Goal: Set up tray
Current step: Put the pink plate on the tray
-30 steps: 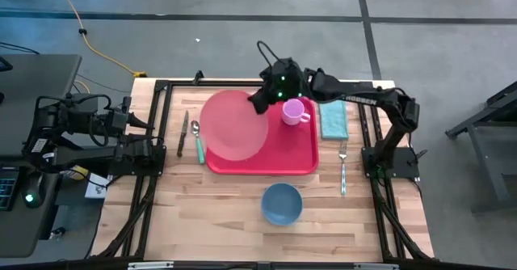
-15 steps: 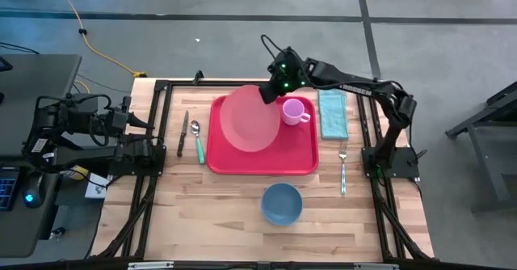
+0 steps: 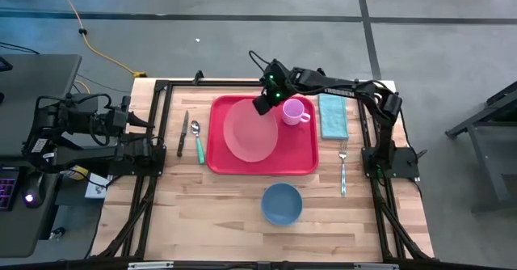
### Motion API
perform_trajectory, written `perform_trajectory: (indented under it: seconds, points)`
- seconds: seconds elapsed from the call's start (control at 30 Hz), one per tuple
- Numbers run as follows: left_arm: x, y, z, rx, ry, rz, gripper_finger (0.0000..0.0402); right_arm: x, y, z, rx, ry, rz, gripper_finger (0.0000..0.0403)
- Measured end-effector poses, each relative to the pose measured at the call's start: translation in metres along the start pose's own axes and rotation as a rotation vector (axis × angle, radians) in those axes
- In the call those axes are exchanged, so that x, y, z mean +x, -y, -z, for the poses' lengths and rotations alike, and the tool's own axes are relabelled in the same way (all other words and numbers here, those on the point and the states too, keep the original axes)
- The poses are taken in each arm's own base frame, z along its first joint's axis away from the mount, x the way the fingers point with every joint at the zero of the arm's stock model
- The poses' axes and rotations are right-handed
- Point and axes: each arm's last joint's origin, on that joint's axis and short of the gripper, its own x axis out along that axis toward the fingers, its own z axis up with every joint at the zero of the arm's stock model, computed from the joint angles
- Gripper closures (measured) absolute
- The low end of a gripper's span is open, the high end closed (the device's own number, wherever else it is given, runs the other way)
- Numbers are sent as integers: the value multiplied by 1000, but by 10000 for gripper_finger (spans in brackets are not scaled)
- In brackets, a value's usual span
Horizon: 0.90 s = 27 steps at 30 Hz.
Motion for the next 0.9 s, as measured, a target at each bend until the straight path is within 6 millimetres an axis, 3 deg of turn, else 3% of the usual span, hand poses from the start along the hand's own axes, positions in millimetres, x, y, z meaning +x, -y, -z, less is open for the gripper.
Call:
perform_trajectory:
  seconds: [0.33,0.9]
  points:
    - [0,0,0,-1,-1,-4,250,1,1,14,-24,-100,102,403]
    - [0,-1,0,-1,-6,-25,250,0,7,17,-9,-119,186,402]
